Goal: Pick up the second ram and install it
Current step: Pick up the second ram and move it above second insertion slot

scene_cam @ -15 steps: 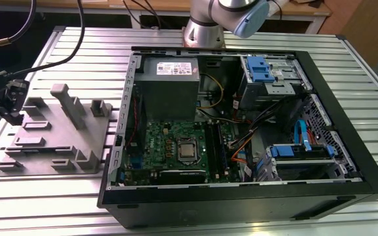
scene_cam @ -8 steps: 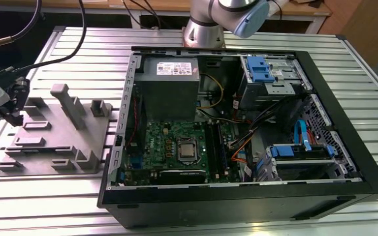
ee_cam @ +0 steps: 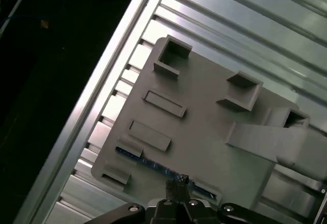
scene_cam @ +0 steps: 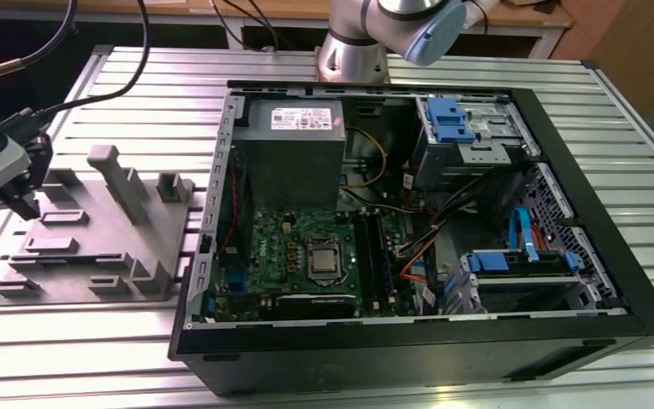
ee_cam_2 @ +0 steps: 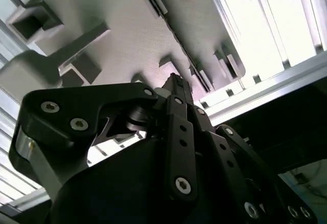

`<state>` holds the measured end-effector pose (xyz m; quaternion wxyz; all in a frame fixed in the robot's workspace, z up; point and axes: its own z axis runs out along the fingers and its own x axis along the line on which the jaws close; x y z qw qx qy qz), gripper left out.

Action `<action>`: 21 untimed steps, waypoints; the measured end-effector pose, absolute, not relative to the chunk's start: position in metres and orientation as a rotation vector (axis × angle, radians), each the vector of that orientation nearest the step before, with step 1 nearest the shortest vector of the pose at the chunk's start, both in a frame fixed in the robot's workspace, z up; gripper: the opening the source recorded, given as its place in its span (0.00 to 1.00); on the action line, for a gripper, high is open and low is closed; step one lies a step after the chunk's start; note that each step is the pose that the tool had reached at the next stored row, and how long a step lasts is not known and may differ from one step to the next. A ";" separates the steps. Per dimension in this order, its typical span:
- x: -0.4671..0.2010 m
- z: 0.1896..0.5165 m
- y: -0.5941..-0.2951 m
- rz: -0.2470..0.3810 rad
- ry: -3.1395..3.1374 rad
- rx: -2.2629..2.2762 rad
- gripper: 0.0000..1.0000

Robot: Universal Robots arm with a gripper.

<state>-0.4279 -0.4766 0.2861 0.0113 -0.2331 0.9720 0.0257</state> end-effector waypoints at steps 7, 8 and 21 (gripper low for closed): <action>-0.428 0.285 -0.477 0.082 2.983 -0.920 0.07; -0.428 0.284 -0.477 0.082 2.975 -0.947 0.07; -0.428 0.280 -0.477 0.084 2.849 -1.294 0.07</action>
